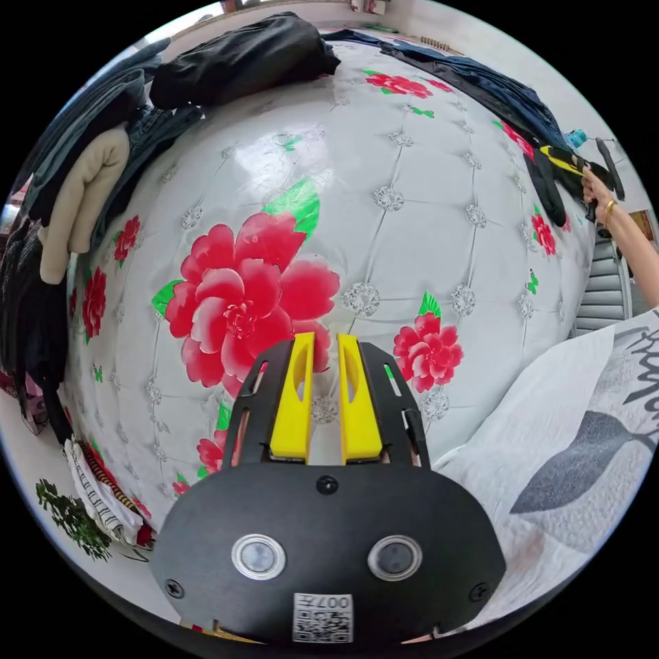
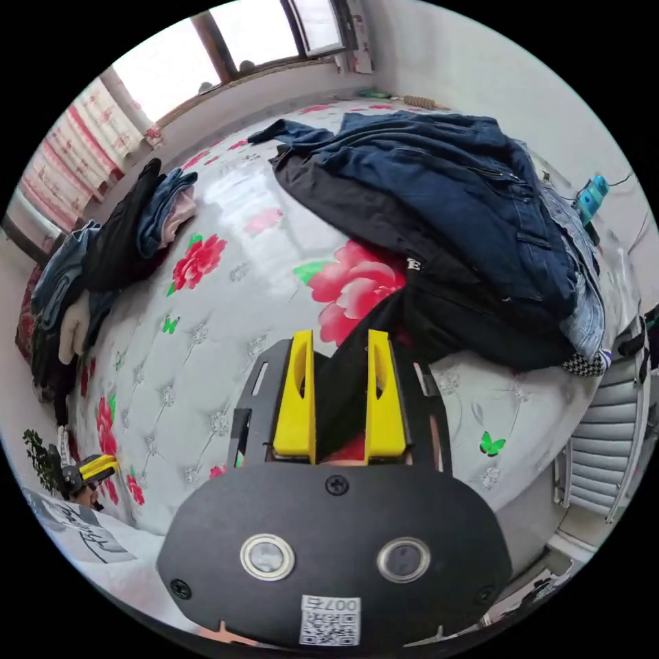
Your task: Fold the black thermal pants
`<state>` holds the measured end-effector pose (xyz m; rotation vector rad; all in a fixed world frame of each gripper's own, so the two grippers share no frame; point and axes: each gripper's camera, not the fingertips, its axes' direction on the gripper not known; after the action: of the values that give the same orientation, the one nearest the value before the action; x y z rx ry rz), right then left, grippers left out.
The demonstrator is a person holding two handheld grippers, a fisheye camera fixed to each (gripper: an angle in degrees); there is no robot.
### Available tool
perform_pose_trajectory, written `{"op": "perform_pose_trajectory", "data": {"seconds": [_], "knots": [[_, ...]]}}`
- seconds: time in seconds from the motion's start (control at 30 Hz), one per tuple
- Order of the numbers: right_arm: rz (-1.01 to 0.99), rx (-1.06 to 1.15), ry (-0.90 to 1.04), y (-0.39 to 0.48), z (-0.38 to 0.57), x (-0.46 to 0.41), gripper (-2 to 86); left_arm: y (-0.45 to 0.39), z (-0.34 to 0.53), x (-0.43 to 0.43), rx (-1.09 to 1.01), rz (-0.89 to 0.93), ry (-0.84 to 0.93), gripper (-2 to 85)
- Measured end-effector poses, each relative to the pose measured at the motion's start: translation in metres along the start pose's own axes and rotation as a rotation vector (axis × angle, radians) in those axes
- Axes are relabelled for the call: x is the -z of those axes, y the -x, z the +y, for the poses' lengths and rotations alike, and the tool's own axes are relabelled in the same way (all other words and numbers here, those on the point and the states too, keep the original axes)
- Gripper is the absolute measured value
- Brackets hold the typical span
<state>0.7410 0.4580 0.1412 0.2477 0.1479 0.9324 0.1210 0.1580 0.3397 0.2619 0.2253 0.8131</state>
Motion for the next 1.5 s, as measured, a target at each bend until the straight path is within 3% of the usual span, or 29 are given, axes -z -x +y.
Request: {"op": "perform_pose_trajectory", "data": {"seconds": [0.07, 0.17, 0.3, 0.47, 0.57, 0.63, 0.73, 0.83, 0.97, 1.03, 1.17, 1.23, 1.33, 1.43, 1.5], "knots": [[-0.116, -0.039, 0.115, -0.016, -0.003, -0.031, 8.7, 0.005, -0.002, 0.000, 0.003, 0.020, -0.005, 5.6], [-0.060, -0.061, -0.056, -0.011, 0.025, -0.031, 3.8, 0.012, -0.007, 0.000, 0.023, 0.035, 0.001, 5.2], [-0.355, -0.226, -0.009, -0.027, 0.042, -0.024, 0.8, 0.015, -0.004, 0.002, 0.131, 0.101, -0.030, 3.2], [-0.555, 0.142, 0.037, 0.069, 0.082, 0.015, 0.0, -0.009, 0.012, 0.019, 0.101, 0.239, -0.190, 4.6], [-0.744, 0.317, 0.085, 0.150, 0.116, 0.035, -0.1, -0.021, 0.024, 0.030, 0.059, 0.296, -0.248, 6.4], [-0.865, 0.549, 0.155, 0.238, 0.142, 0.053, -0.1, -0.023, 0.035, 0.040, 0.058, 0.311, -0.294, 7.3], [-0.898, 0.938, 0.254, 0.337, 0.188, 0.081, 0.0, -0.016, 0.060, 0.055, 0.100, 0.300, -0.373, 8.0], [-0.980, 1.194, 0.434, 0.392, 0.244, 0.097, 0.2, -0.002, 0.095, 0.061, 0.180, 0.291, -0.424, 7.5], [-1.058, 1.341, 0.558, 0.422, 0.296, 0.107, 0.7, 0.005, 0.154, 0.042, 0.245, 0.240, -0.377, 7.0], [-0.961, 1.403, 0.604, 0.431, 0.317, 0.108, 1.5, 0.008, 0.178, 0.035, 0.306, 0.246, -0.374, 7.0], [-0.915, 1.325, 0.431, 0.403, 0.304, 0.124, 3.4, 0.018, 0.222, 0.025, 0.455, 0.278, -0.417, 6.5], [-0.888, 1.154, 0.329, 0.374, 0.273, 0.122, 4.9, 0.024, 0.236, 0.022, 0.512, 0.290, -0.442, 6.5], [-0.715, 1.004, 0.259, 0.352, 0.244, 0.106, 7.0, 0.032, 0.249, 0.018, 0.567, 0.300, -0.471, 6.8], [-0.584, 0.900, 0.283, 0.349, 0.226, 0.078, 8.6, 0.030, 0.249, 0.017, 0.540, 0.277, -0.482, 7.6], [-0.601, 0.868, 0.326, 0.361, 0.219, 0.067, 9.0, 0.025, 0.239, 0.015, 0.489, 0.260, -0.481, 8.3]]}}
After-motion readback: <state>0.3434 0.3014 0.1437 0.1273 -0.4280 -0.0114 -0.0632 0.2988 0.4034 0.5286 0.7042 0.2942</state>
